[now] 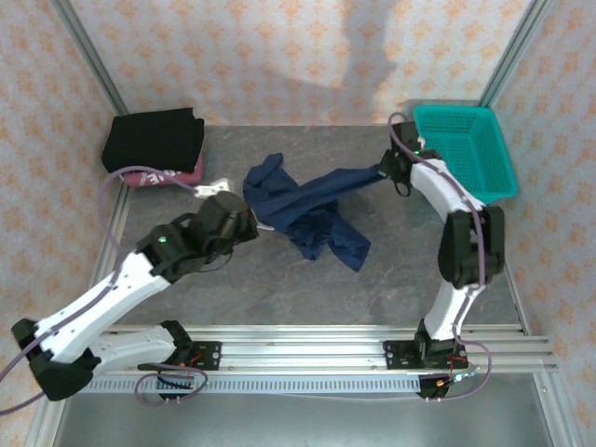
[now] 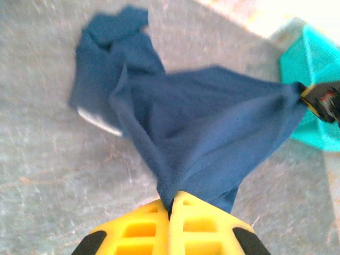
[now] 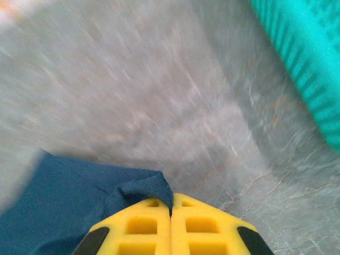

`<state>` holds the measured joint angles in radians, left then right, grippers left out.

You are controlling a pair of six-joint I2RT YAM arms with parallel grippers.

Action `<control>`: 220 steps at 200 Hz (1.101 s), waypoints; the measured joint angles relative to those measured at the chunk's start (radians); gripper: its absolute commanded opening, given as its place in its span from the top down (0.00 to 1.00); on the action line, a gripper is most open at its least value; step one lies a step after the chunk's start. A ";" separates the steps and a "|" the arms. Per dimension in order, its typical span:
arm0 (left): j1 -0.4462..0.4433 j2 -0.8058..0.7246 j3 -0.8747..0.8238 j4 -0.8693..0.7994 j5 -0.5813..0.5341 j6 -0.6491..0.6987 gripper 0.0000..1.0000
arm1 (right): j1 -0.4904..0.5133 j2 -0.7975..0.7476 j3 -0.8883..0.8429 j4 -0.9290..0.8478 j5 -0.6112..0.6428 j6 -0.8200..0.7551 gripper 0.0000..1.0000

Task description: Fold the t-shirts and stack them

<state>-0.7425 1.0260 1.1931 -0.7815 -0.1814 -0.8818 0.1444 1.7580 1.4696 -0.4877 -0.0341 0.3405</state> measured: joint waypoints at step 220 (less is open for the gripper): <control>0.183 0.438 1.310 -0.146 -0.011 0.616 1.00 | -0.015 -0.293 0.859 -0.135 -0.183 0.022 1.00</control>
<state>-0.5594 1.4639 2.5027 -0.9276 -0.1921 -0.2653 0.1291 1.4654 2.3283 -0.6231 -0.2173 0.3622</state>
